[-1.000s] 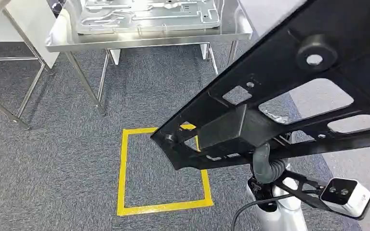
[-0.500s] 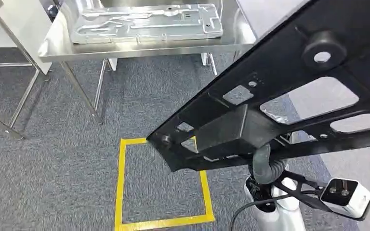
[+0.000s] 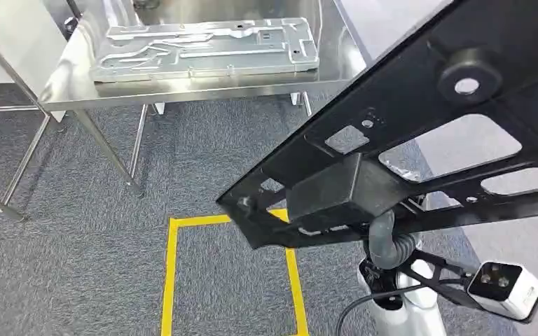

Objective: Take the parts from the cabinet and place them on the table.

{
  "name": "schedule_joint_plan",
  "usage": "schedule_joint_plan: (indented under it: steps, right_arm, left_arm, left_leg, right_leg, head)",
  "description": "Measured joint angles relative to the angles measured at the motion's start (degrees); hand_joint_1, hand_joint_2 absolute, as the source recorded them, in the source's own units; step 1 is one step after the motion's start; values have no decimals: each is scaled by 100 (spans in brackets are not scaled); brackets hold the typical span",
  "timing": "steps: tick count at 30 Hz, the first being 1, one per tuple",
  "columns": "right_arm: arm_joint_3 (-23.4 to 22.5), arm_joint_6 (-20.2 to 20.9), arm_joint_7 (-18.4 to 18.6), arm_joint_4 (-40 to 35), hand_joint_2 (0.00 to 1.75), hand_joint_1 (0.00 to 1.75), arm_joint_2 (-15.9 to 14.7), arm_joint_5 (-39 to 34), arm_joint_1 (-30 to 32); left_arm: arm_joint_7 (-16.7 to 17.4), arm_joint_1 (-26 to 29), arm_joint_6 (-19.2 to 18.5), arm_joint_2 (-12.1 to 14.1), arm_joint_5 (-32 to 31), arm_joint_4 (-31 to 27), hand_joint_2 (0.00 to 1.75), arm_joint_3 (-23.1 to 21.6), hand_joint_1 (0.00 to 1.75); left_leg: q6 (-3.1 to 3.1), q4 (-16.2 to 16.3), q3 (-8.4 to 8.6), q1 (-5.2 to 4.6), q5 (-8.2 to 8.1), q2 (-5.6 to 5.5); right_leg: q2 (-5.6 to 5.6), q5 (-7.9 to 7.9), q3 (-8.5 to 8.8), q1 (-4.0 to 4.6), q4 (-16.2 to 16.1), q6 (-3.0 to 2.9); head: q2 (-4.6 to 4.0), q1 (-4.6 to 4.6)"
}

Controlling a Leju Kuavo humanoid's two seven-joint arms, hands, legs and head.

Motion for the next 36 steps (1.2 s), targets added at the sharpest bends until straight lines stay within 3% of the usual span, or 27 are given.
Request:
schedule_joint_plan:
  steps: [2,3,4,5,6,7,9,10,11,12,13,14,16,18,19,20,21,22,24,25,26,27,29,31,34,35,36]
  right_arm:
    - [2,-7,0,0,175,175,7,0,-12]
    - [2,-11,2,0,175,175,7,2,-5]
    - [2,-15,2,0,175,175,7,2,3]
    - [2,-22,2,2,175,175,7,4,6]
    - [2,-28,2,2,175,175,7,2,6]
    - [2,-28,2,2,175,175,7,2,5]
    - [2,-28,2,4,175,175,7,-7,3]
    - [0,-13,2,13,175,175,7,-13,4]
    - [-2,-2,2,15,175,175,7,-20,0]
    - [-2,13,9,13,175,175,7,-24,-3]
    - [-2,28,7,15,175,175,7,-28,0]
    - [-9,33,4,13,175,175,4,-35,-10]
    - [-11,37,2,11,175,175,7,-33,-21]
    - [-20,35,2,13,175,175,4,-33,-20]
    - [-24,31,2,15,175,175,4,-35,-10]
    - [-30,31,2,18,175,175,4,-35,-2]
    - [-35,31,2,22,175,175,4,-33,-2]
    - [-35,31,2,22,175,175,4,-33,-2]
    - [-37,31,2,22,175,175,4,-33,-4]
    - [-44,33,2,22,175,175,4,-33,-6]
    - [-48,33,0,22,175,175,4,-33,-9]
    - [-50,31,4,20,175,175,4,-33,-5]
    - [-50,31,2,22,175,175,7,-31,-8]
    - [-50,28,2,20,175,175,7,-31,-20]
    - [-50,28,2,22,175,175,9,-24,-18]
    - [-50,28,2,22,175,175,9,-24,-6]
    - [-50,31,2,22,175,175,9,-24,5]
  left_arm:
    - [-2,-21,-9,0,-2,0,175,0,0]
    - [0,-8,-9,2,-2,0,175,0,0]
    - [0,7,-9,2,-2,0,175,0,0]
    - [0,26,-9,0,-2,0,175,0,0]
    - [2,33,-9,0,-2,0,175,0,0]
    - [2,32,-9,0,-2,0,175,0,0]
    - [0,37,-7,4,-2,0,175,0,0]
    - [2,43,-7,9,-2,0,175,0,0]
    - [4,25,-4,4,-2,0,175,-2,0]
    - [2,34,0,6,-2,0,175,0,0]
    - [0,33,4,9,-2,0,175,0,0]
    - [-2,28,7,7,-2,0,175,0,0]
    - [-7,16,7,9,-2,0,175,0,0]
    - [-7,13,4,9,-2,0,175,0,0]
    - [-7,17,7,9,-2,0,175,0,0]
    - [-7,21,6,9,-2,0,175,0,0]
    - [-7,24,4,7,-2,0,175,0,0]
    - [-7,26,7,2,-2,0,175,0,0]
    - [-7,21,4,0,-2,0,175,0,0]
    - [-7,20,4,-6,-2,0,175,0,0]
    - [-7,17,4,-13,-2,0,175,0,0]
    - [-4,12,4,-11,-2,0,175,0,0]
    - [-7,20,4,-17,-2,2,175,0,0]
    - [-7,8,-9,-15,-4,2,175,-2,0]
    - [-7,-4,-11,-13,-4,0,175,-2,0]
    - [-7,17,-11,-13,-7,2,175,-2,0]
    - [-5,32,-11,-13,-7,0,175,-2,0]
  left_leg:
    - [-30,787,-476,5,-190,0]
    - [-40,1189,-761,1,-418,0]
    - [-44,1460,-990,1,-592,0]
    - [-42,1530,-1133,2,-622,0]
    - [-33,1378,-1161,2,-496,0]
    - [-28,1024,-1100,1,-214,1]
    - [29,79,-873,-4,599,1]
    - [71,-26,-889,-42,589,-2]
    - [110,-37,-867,-64,390,10]
    - [152,-64,-844,-75,558,4]
    - [201,-81,-850,-68,521,-6]
    - [238,-91,-747,-52,522,-18]
    - [294,-157,-636,-36,507,-23]
    - [340,-166,-593,-40,459,-22]
    - [344,-165,-574,-42,428,-24]
    - [342,-165,-542,-43,394,-27]
    - [337,-165,-495,-43,355,-34]
    - [331,-165,-437,-44,313,-42]
    - [298,-176,-299,-47,215,-49]
    - [276,-166,-271,-51,171,-52]
    - [229,-175,-257,-72,136,-66]
    - [186,-229,-257,-71,95,-56]
    - [112,-153,-130,-80,206,-53]
    - [62,92,-155,-59,37,-46]
    - [8,1219,-856,-52,-502,-45]
    - [-3,1480,-1071,-52,-588,-45]
    - [-3,1475,-1162,-50,-510,-45]
  right_leg:
    - [-4,-79,82,14,-12,-57]
    - [-1,-127,125,22,-12,-68]
    - [8,-175,177,29,-11,-72]
    - [28,-225,240,34,-11,-69]
    - [38,-275,310,35,-11,-64]
    - [43,-332,396,36,-11,-50]
    - [39,-461,558,36,-14,-11]
    - [43,-506,613,49,14,25]
    - [64,-532,583,53,-2,68]
    - [63,-567,598,49,-21,114]
    - [60,-525,636,55,61,151]
    - [57,-534,675,60,67,185]
    - [33,-644,518,32,431,227]
    - [31,-959,-69,27,1307,280]
    - [31,-1120,-340,23,1655,290]
    - [30,-1184,-530,20,1828,279]
    - [30,-1087,-599,20,1754,272]
    - [30,-849,-550,20,1475,261]
    - [23,-84,-209,39,447,192]
    - [-6,107,-153,79,115,129]
    - [1,-214,-148,101,143,113]
    - [4,-197,-124,110,121,83]
    - [36,-55,-5,82,-12,-10]
    - [9,-70,183,56,-52,-48]
    - [4,-160,248,65,-50,-85]
    - [16,-194,276,67,-47,-82]
    - [27,-232,317,67,-46,-77]
  head:
    - [0,-4]
    - [0,-2]
    - [0,-4]
    - [0,-4]
    - [0,-4]
    - [0,-4]
    - [0,-2]
    - [0,-2]
    - [0,-4]
    - [0,-4]
    - [0,-2]
    - [0,-2]
    - [0,-2]
    - [0,-2]
    - [0,-2]
    - [0,-2]
    - [0,-2]
    - [0,-2]
    - [0,-2]
    - [0,-2]
    - [0,0]
    - [0,-4]
    - [0,-2]
    - [0,-7]
    - [0,-7]
    - [0,-4]
    - [0,-7]
